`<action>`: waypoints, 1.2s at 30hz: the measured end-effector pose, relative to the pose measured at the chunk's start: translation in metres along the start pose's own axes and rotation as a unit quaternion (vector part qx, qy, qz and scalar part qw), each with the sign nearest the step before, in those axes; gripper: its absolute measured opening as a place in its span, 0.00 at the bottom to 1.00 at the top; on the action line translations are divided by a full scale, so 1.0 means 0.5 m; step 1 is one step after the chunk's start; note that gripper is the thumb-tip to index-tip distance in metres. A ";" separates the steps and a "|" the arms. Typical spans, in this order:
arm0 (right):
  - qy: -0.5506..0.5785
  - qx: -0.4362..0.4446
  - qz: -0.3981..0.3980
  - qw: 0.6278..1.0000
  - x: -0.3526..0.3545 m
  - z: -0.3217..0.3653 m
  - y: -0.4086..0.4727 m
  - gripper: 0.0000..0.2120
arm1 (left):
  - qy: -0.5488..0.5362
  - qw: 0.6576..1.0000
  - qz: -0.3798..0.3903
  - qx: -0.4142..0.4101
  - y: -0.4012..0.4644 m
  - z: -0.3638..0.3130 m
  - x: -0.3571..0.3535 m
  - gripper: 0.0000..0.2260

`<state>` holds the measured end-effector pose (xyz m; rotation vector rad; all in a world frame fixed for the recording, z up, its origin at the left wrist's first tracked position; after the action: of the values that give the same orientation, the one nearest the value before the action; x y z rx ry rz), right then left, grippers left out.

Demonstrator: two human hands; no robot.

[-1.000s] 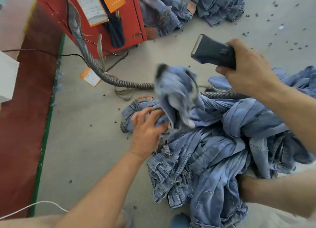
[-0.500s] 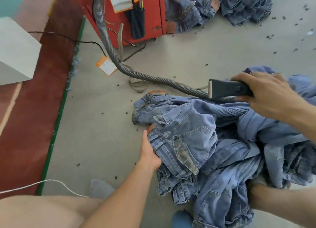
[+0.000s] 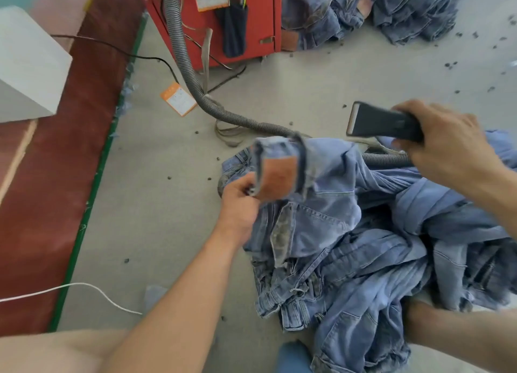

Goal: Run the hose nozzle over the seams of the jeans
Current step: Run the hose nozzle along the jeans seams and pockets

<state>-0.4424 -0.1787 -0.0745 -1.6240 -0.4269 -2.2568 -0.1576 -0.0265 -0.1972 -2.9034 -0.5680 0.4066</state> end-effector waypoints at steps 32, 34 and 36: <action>-0.052 0.018 0.117 0.992 -0.012 0.121 0.013 0.27 | -0.187 0.904 -0.080 0.376 -0.111 0.092 0.018 0.17; -0.048 0.019 0.153 0.987 0.008 0.131 0.024 0.29 | -0.207 0.908 -0.060 0.359 -0.102 0.078 0.013 0.24; -0.056 0.030 0.181 0.981 0.015 0.137 0.021 0.28 | -0.242 0.908 -0.059 0.336 -0.095 0.061 0.010 0.24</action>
<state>-0.3815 -0.1599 -0.0460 -1.6503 -0.2012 -1.8748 -0.1784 0.0220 -0.2180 -2.0910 -0.5240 1.0748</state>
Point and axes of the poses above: each hand's wrist, its own y-axis towards the middle knuckle, its own x-axis out of the back of the hand, z = x × y, the point moved 4 cm from there along y, towards the middle knuckle, and after that the axes turned 3 degrees about -y, right-handed, at the moved point
